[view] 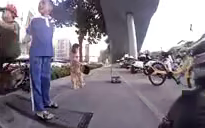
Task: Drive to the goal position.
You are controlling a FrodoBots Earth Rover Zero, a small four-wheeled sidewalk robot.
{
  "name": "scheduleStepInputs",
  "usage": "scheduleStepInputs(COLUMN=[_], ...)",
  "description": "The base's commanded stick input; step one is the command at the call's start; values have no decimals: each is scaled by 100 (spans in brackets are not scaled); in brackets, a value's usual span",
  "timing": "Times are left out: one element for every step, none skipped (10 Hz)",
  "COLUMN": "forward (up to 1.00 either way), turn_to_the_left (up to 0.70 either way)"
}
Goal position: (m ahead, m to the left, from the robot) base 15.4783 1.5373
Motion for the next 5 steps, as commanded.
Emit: scheduleStepInputs(forward=[45, 45, 45, 45, 45], turn_to_the_left=[0, 0, 0, 0, 0])
